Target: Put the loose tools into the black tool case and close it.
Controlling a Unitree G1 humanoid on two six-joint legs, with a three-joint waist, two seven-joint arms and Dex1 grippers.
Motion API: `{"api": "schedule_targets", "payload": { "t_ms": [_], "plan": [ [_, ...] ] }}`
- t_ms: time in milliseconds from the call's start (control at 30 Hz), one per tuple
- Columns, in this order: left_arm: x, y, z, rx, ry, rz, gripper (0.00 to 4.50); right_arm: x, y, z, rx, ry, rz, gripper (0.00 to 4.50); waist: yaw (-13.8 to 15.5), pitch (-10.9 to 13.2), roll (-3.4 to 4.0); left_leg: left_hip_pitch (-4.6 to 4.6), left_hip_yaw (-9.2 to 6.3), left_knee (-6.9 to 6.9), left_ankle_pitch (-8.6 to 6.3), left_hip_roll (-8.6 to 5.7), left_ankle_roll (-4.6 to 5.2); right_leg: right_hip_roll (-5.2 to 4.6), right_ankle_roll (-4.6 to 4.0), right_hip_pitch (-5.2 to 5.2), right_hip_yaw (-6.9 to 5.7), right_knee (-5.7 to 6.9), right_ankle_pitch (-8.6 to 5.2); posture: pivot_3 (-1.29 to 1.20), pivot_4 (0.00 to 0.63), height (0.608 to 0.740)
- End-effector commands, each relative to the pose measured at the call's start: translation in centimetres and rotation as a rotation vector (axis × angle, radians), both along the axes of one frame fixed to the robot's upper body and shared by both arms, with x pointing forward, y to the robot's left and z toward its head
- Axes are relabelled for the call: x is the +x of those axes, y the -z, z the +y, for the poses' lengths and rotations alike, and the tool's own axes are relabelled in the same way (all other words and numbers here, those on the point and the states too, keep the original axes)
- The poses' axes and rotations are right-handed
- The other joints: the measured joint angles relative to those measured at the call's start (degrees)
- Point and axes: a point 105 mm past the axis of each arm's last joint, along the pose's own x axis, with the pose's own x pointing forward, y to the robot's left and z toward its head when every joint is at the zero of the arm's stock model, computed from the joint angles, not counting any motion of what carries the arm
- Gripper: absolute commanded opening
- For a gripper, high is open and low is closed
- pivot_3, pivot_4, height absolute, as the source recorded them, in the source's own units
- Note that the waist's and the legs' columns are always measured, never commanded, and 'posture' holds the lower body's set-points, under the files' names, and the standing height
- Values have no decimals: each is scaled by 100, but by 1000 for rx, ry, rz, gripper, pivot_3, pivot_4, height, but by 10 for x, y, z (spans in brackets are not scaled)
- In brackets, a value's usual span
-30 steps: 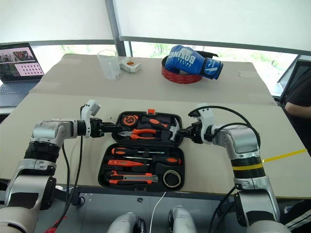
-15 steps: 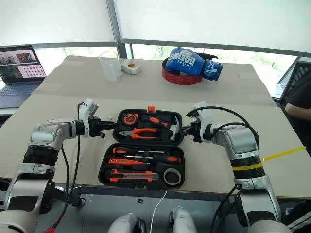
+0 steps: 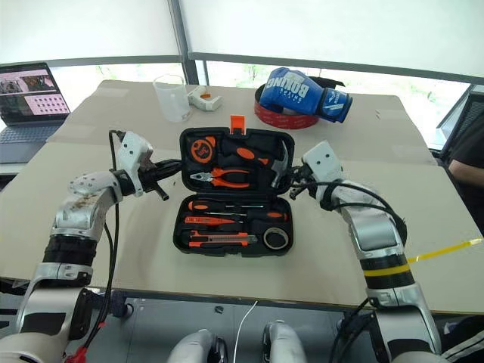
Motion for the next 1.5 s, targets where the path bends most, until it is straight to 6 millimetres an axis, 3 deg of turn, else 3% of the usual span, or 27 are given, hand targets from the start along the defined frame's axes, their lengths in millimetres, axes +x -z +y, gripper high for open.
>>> {"api": "schedule_targets", "payload": {
  "t_ms": [33,267,433,600,700,800,833,867,967,1033,1067,1133,1200,1233,1400,1467,1500],
  "plan": [
    [-3,-6,-17,28,32,-108,0,-7,-6,6,-26,-21,-123,14,11,0,0,3,0,2,0,1,0,-1,23,4,0,2,-13,0,150,714],
    [-12,0,1,2,-64,-150,0,-25,9,-9,20,1,-158,14,28,-1,0,44,-7,2,0,7,2,-23,39,47,5,3,-22,0,150,714],
    [-31,5,10,-23,-74,-111,0,-44,13,-13,44,-23,-142,14,17,-1,1,49,-12,0,0,12,2,-21,37,51,5,3,-23,0,150,714],
    [-59,4,23,-64,-90,-57,1682,-70,4,-20,86,-60,-116,1612,4,0,0,57,-17,-2,-1,18,4,-19,38,57,7,0,-24,0,150,714],
    [-80,12,38,-31,-110,17,2932,-91,3,-29,46,-85,-70,2747,6,1,2,56,-20,-3,-2,23,4,-20,39,55,13,0,-24,0,150,714],
    [-103,12,72,-15,-118,163,3906,-128,16,-43,-58,-204,105,3672,14,2,3,58,-21,-7,-4,27,5,-18,39,56,12,-6,-25,0,150,714],
    [-104,10,84,-18,-144,194,4315,-139,21,-45,-85,-244,168,3740,26,2,2,53,-22,-22,-6,28,6,-18,36,49,13,-11,-29,0,150,714],
    [-103,9,95,5,-153,225,4444,-157,30,-46,-122,-320,263,3740,49,2,-1,70,-23,-43,-5,28,5,-17,35,61,11,-28,-30,0,150,714],
    [-90,3,104,44,-136,241,4444,-188,44,-43,-173,-475,422,3740,177,2,7,108,-27,-79,-7,29,7,-6,34,94,1,-69,-32,0,150,714],
    [-76,2,103,77,-122,225,4444,-192,47,-39,-186,-515,442,3740,198,2,7,118,-33,-83,-30,29,32,-4,37,105,-1,-79,-31,0,150,714],
    [-65,3,97,103,-97,209,4205,-189,49,-34,-201,-538,427,3230,205,1,6,117,-32,-83,-48,30,9,-4,42,107,1,-84,-27,0,150,714],
    [-44,2,82,144,-51,173,3778,-183,53,-24,-226,-568,398,2715,221,3,-1,118,-31,-78,-54,25,5,-2,48,113,3,-84,-23,0,150,714],
    [-24,2,63,184,0,142,3040,-175,57,-15,-255,-594,372,2025,221,0,-6,107,-28,-77,-36,22,-22,-4,53,108,8,-88,-19,0,150,714],
    [-17,3,53,207,30,129,2612,-172,59,-11,-270,-607,362,1570,220,1,-11,104,-25,-66,-13,15,17,3,52,108,4,-84,-19,0,150,714],
    [11,8,14,274,125,72,845,-156,66,8,-316,-668,304,0,168,3,-18,68,-16,-54,-9,0,22,26,16,88,-3,-87,2,0,150,714],
    [17,9,4,288,149,56,138,-152,68,13,-322,-677,301,0,145,5,-20,53,-16,-47,-11,-5,24,23,18,84,-11,-89,1,0,150,714],
    [18,10,-2,292,166,52,64,-151,69,15,-327,-682,299,0,135,5,-20,49,-17,-44,-11,-8,25,21,22,82,-13,-89,-2,0,150,714]
  ]
}}
